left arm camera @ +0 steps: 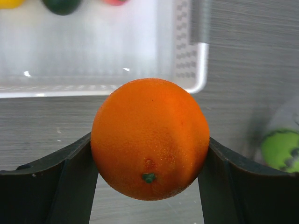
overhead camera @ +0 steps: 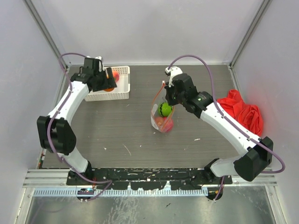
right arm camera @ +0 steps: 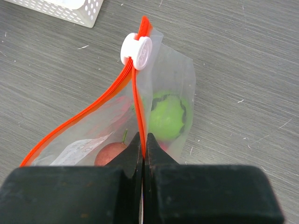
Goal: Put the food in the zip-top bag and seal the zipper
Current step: Pick up the fake fruit from the bin, then place the fake fruit in the zipper food storage bag.
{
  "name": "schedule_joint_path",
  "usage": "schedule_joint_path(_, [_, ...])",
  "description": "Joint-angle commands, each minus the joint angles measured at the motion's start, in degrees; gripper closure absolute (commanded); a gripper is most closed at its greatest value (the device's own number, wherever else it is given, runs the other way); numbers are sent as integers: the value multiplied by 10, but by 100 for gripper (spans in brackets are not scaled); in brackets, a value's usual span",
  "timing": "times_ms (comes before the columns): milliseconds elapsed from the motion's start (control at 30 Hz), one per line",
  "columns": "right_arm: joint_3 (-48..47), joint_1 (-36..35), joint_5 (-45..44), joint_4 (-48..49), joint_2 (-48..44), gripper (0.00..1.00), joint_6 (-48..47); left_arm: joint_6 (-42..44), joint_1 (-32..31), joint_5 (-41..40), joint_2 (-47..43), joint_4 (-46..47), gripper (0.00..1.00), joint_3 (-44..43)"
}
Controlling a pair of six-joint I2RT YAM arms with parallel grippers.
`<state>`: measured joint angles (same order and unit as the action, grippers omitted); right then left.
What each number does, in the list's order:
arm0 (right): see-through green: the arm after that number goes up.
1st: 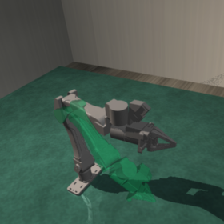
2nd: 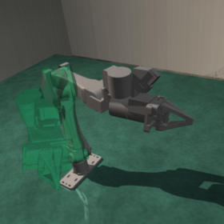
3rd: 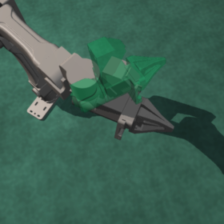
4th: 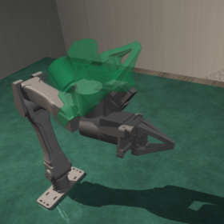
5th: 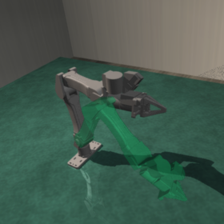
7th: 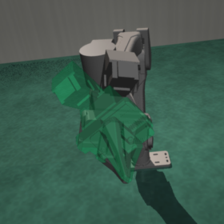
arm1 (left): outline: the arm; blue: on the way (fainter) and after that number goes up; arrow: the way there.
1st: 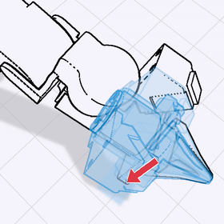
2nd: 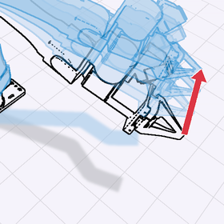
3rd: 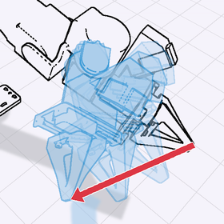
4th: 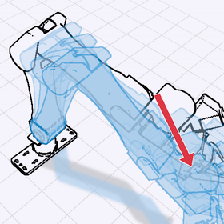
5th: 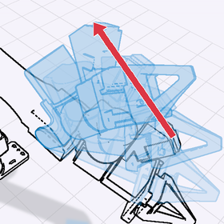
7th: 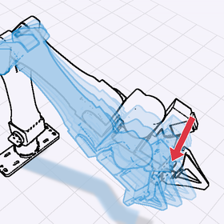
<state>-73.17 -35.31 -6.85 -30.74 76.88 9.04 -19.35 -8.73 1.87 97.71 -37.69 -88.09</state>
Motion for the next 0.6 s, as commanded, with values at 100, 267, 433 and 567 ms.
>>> schedule_joint_path(100, [-32,-3,-15,4,1,99,9,-31,-64,56,-127,73,51,54])
schedule_joint_path(267, [-35,-3,-15,5,3,99,14,-42,-106,72,-180,98,51,88])
schedule_joint_path(433, [-38,-3,-18,5,5,99,18,-56,-148,89,-233,139,51,125])
schedule_joint_path(567, [-38,-2,-18,5,8,99,22,-63,-193,96,-276,188,51,152])
